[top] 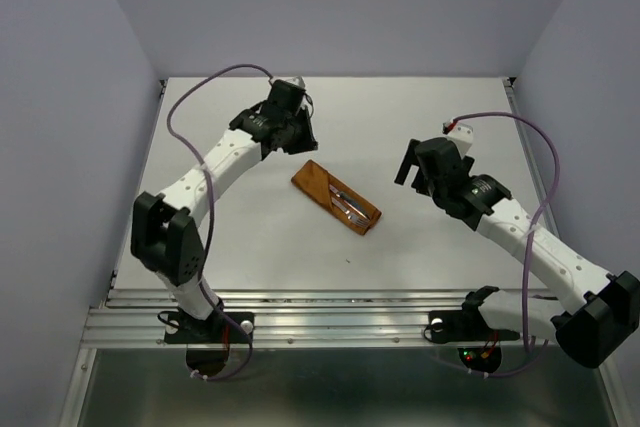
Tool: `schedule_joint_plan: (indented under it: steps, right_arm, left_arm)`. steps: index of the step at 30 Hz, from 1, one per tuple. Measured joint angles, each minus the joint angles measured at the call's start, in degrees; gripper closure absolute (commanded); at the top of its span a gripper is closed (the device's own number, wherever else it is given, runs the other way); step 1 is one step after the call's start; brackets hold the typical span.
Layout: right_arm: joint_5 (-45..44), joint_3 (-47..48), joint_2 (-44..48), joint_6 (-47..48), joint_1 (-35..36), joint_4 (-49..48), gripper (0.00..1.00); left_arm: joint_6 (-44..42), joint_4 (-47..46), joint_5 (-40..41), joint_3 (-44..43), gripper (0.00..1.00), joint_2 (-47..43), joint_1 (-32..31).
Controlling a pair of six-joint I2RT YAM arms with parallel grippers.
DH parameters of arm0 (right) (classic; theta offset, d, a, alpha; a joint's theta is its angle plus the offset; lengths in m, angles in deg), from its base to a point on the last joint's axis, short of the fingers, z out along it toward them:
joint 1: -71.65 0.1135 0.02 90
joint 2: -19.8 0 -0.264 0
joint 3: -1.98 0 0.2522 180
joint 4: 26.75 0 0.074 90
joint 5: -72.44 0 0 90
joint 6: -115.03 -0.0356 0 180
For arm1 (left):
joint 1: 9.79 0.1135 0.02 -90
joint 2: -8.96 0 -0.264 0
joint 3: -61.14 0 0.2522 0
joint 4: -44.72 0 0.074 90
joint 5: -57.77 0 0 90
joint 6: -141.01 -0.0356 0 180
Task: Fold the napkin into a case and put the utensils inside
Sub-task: Reset both arms
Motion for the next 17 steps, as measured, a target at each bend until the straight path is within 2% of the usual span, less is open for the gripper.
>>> schedule_joint_plan:
  steps: [8, 12, 17]
  right_arm:
    - [-1.99, -1.66, 2.19, -2.51, 0.0, 0.9, 0.0]
    - [-3.02, -1.68, 2.6, -2.56, 0.0, 1.25, 0.0]
    - [-3.76, -1.7, 3.06, -2.49, 0.0, 1.4, 0.0]
  left_arm:
    - [-1.64, 0.5, 4.13, 6.12, 0.66, -24.48, 0.13]
    - [-1.79, 2.67, 7.39, 10.16, 0.63, -31.8, 0.13]
    - [-1.7, 5.38, 10.84, 12.2, 0.59, -34.62, 0.13]
